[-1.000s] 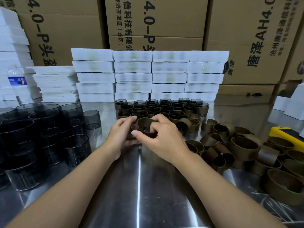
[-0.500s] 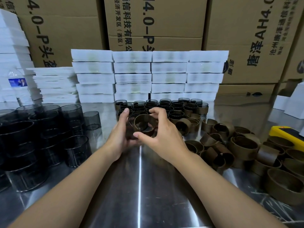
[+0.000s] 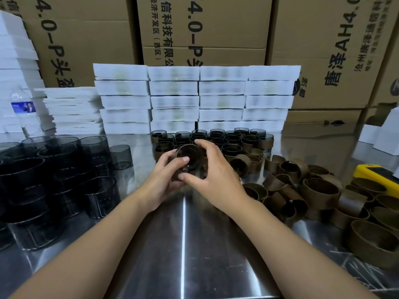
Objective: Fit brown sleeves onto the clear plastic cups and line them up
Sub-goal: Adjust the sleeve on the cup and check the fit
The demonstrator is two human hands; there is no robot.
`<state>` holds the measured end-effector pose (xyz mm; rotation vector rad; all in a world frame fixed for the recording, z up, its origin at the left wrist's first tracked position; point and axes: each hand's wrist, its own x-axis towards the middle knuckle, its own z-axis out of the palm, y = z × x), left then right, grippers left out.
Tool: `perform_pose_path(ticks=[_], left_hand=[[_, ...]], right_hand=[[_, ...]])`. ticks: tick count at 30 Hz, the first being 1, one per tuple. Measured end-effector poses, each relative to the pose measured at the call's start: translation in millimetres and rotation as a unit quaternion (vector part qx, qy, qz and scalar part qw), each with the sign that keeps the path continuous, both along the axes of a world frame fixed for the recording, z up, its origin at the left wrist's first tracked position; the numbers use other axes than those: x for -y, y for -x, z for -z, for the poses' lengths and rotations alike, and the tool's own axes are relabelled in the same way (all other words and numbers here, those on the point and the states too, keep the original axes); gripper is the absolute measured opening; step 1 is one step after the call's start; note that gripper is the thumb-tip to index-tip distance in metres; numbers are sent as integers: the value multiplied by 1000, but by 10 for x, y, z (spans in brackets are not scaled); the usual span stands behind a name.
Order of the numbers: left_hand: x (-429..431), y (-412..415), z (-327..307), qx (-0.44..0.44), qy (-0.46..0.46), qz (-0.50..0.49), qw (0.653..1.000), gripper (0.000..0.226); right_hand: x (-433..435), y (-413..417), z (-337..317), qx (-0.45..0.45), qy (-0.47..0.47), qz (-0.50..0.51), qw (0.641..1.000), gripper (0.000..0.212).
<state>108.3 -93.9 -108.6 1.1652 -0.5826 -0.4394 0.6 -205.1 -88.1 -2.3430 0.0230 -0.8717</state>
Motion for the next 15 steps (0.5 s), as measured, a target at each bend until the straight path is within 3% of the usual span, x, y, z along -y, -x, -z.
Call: perform_pose_path(ticks=[10,15], left_hand=[[3,-26,-12,16,34,-28,999,48],[-20,-21,-22,44,19,-38,998,65]], right_hand=[[-28,-94,-25,-66,-254,-29,964,53],[-29,-88,-68,-50,-316,-47,946,48]])
